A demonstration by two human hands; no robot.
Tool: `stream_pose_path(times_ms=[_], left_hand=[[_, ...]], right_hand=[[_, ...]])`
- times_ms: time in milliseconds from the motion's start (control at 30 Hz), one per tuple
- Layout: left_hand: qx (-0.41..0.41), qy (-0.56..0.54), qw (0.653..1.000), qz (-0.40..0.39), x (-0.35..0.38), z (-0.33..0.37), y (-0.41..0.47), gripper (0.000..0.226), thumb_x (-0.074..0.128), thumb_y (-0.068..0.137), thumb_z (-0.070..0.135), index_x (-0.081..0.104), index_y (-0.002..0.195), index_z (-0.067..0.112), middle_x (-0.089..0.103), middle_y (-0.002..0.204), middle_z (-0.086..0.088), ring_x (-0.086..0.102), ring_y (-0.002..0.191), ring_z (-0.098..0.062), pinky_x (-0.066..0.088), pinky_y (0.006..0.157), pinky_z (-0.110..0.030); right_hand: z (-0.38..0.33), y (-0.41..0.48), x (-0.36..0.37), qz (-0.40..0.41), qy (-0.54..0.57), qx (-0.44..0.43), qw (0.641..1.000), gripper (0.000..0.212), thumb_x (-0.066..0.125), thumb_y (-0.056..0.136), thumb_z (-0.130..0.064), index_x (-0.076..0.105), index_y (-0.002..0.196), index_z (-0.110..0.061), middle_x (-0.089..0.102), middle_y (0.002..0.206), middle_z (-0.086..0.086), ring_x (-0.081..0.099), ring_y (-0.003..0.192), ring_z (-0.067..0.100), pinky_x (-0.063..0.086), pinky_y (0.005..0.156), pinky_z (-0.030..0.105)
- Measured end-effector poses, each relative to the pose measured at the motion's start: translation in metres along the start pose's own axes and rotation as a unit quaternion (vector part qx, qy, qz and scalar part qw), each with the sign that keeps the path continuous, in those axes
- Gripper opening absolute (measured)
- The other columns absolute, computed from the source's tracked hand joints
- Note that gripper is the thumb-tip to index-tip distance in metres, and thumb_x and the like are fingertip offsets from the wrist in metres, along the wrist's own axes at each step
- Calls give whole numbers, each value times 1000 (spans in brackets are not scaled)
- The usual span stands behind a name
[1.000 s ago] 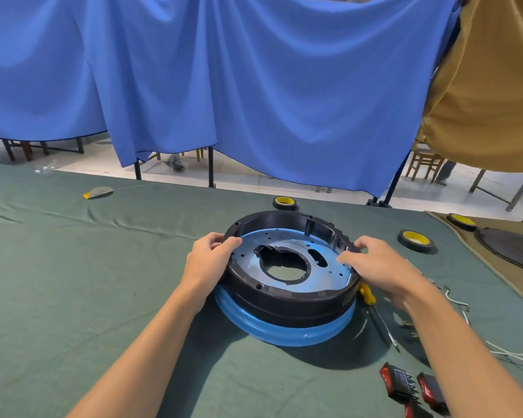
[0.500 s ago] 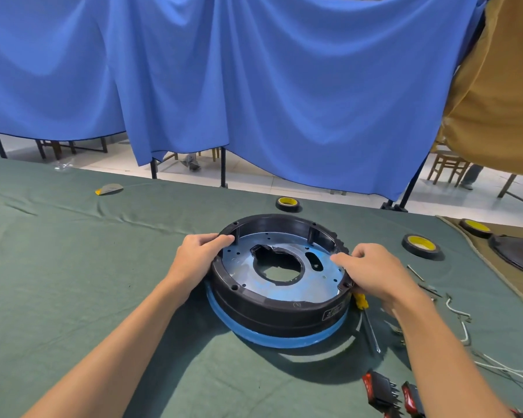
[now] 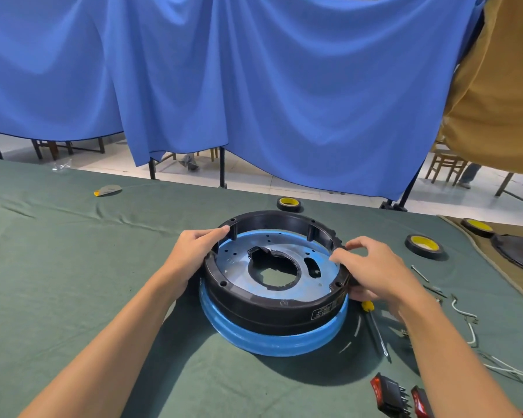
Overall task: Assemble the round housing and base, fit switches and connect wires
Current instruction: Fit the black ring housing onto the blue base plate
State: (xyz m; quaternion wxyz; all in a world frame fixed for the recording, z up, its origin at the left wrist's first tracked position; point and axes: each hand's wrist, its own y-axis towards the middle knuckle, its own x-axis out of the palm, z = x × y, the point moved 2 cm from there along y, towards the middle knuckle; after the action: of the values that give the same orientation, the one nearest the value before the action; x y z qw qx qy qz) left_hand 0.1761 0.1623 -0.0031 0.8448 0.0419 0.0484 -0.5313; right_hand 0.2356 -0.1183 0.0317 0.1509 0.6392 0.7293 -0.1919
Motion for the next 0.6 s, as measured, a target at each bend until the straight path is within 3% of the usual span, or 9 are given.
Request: stream_pose_path(times_ms=[67, 133, 200, 300, 367, 433, 500, 600], left_hand=[[-5, -3, 1000, -7, 1, 0, 0, 25, 66, 91, 38, 82, 79, 23, 78, 84, -6, 72, 73, -19, 55, 78, -34], [-4, -15, 1000, -5, 2, 3, -1, 24, 66, 92, 36, 81, 78, 24, 77, 84, -10, 69, 66, -19, 54, 68, -30], [-3, -22, 1000, 4, 1, 8, 0, 24, 66, 91, 35, 81, 78, 21, 74, 79, -12, 64, 64, -22, 51, 64, -30], [-24, -11, 999, 33, -4, 13, 4, 32, 68, 89, 35, 77, 78, 6, 54, 54, -6, 51, 46, -20, 41, 47, -23], [-37, -7, 998, 49, -2, 13, 5, 38, 68, 89, 34, 72, 82, -4, 45, 50, -2, 44, 40, -19, 37, 44, -21], [-48, -15, 996, 70, 2, 11, 4, 40, 68, 88, 32, 67, 69, -3, 49, 54, -5, 47, 50, -22, 40, 54, -27], [-53, -22, 993, 98, 6, 9, 2, 38, 68, 86, 30, 55, 57, 9, 51, 60, -7, 47, 62, -26, 39, 64, -33], [-52, -8, 990, 128, 12, 8, 1, 32, 64, 85, 30, 51, 62, 13, 52, 69, -8, 47, 69, -27, 39, 69, -34]], right_hand=[[0, 3, -2, 14, -53, -12, 998, 32, 67, 75, -40, 61, 104, -27, 66, 98, 6, 67, 90, 24, 59, 67, 35], [-3, 6, -3, 48, -157, -35, 986, 36, 62, 77, -47, 63, 108, -29, 58, 99, -2, 54, 113, 25, 48, 81, 34], [-5, 6, -2, 65, -173, -50, 981, 32, 60, 78, -51, 65, 104, -33, 55, 97, -5, 48, 116, 24, 43, 81, 35], [-2, 10, -3, 48, -111, -50, 991, 30, 64, 72, -56, 66, 92, -34, 65, 99, -6, 59, 105, 22, 53, 85, 42], [0, 11, -2, 46, -40, -45, 997, 33, 68, 71, -58, 66, 92, -33, 68, 101, -2, 64, 100, 22, 55, 86, 47], [2, 13, 0, 60, 34, -44, 997, 31, 69, 73, -55, 66, 93, -31, 68, 100, 0, 65, 98, 22, 55, 87, 47], [-1, 17, 4, 68, 91, -43, 993, 23, 69, 79, -44, 68, 92, -25, 69, 91, 0, 66, 87, 18, 56, 83, 44], [-16, 22, 9, 35, 159, -30, 986, 7, 67, 84, -20, 71, 84, -14, 61, 66, -1, 55, 56, 13, 50, 60, 32]])
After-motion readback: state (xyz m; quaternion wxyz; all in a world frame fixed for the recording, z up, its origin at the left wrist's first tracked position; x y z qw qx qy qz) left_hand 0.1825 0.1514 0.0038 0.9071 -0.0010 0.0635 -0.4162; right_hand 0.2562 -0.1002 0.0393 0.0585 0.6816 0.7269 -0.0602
